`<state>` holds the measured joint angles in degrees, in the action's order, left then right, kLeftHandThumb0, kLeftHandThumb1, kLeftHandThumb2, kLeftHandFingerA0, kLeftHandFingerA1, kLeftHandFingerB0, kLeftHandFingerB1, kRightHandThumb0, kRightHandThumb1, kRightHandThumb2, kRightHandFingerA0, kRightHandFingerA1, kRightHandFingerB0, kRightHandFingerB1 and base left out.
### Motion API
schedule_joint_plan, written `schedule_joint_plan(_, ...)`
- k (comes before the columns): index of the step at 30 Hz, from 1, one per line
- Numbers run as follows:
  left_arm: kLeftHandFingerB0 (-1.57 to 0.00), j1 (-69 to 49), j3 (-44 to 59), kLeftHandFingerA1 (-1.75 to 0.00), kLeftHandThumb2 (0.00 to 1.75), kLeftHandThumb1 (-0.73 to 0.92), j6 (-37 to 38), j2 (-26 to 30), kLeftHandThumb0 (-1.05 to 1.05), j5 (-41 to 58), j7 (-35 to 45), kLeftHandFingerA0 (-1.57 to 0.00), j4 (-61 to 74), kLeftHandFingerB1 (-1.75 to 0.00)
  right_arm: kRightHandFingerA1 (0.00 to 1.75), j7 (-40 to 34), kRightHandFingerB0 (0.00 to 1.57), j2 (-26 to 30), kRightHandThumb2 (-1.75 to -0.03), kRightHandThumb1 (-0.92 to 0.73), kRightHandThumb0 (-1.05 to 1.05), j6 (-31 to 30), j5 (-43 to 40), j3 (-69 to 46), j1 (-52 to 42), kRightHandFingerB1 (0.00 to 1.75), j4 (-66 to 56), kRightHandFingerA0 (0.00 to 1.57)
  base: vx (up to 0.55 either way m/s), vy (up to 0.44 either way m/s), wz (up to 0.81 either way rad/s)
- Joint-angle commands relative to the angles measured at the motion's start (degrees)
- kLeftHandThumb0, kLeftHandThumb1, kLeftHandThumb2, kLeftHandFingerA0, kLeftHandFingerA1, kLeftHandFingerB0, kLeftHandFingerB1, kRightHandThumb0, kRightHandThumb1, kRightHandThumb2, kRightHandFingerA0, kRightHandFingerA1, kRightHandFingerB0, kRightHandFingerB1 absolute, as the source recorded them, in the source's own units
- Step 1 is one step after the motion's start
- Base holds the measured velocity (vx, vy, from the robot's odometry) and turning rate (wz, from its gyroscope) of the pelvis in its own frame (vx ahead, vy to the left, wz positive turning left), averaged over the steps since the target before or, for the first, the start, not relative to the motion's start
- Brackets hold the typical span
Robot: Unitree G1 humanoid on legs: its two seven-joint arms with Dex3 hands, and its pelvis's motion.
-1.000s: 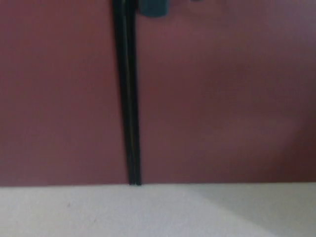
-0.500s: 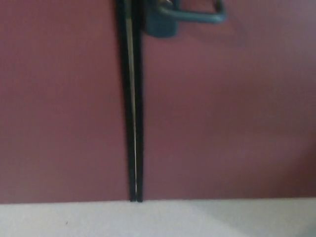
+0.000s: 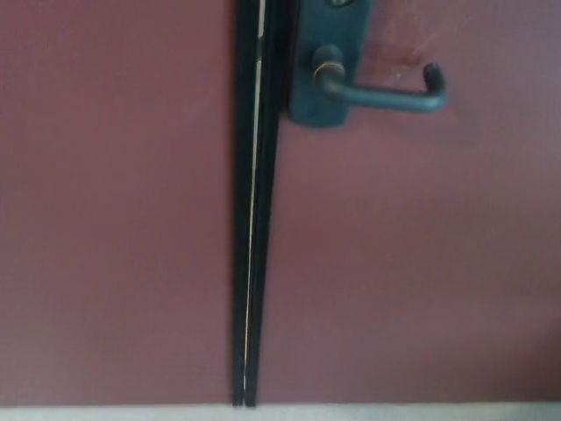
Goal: The robot walks towards the door handle and put its right hand on it and twist the handle
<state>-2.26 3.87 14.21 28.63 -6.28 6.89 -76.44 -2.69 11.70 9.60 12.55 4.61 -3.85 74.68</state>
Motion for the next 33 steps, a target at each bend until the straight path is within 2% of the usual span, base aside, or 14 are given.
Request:
schedule_joint_plan(1, -0.58, 0.34, 0.54, -0.48, 0.58, 0.61, -0.32, 0.01, -0.29, 0.09, 1.0, -0.72, 0.14, -0.43, 0.51, -0.1, 0.53, 0.57, -0.59, -0.66, -0.21, 0.05, 0.61, 0.46, 0.73, 0.41, -0.12, 0.72, 0.31, -0.068, -0.12)
schedule_joint_plan(10, -0.57, 0.93, 0.95, -0.5, 0.59, 0.61, -0.46, -0.03, -0.3, 0.36, 1.53, -0.74, 0.46, -0.43, 0.52, 0.01, 0.53, 0.41, -0.59, -0.67, -0.21, -0.81, 0.51, 0.47, 2.2, 0.41, 0.35, 0.74, 0.29, -0.026, -0.06)
schedule_joint_plan(14, -0.57, 1.31, 1.29, -0.52, 0.59, 0.61, -0.52, -0.14, -0.31, 0.34, 1.52, -0.75, 0.32, -0.43, 0.51, 0.11, 0.53, 0.45, -0.59, -0.66, -0.21, -0.89, 0.57, 0.53, 2.55, 0.41, 0.45, 0.73, 0.33, 0.333, -0.02)
schedule_joint_plan(19, -0.57, 1.65, 0.79, -0.49, 0.59, 0.61, -0.33, -0.01, -0.31, -0.55, 1.0, -0.73, 0.15, -0.43, 0.51, 0.55, 0.52, 0.4, -0.59, -0.67, -0.21, -0.61, 0.16, 0.3, 2.43, 0.41, -0.16, 0.72, 0.14, 0.07, 0.02)
schedule_joint_plan(33, -0.57, 2.77, 0.78, -0.5, 0.58, 0.61, -0.5, 0.36, -0.31, -0.4, 1.13, -0.73, 0.38, -0.43, 0.5, 2.41, 0.51, -0.15, -0.6, -0.69, -0.21, -2.38, -0.27, -0.93, 4.82, 0.41, -0.08, 0.67, 0.1, -0.088, 0.0)
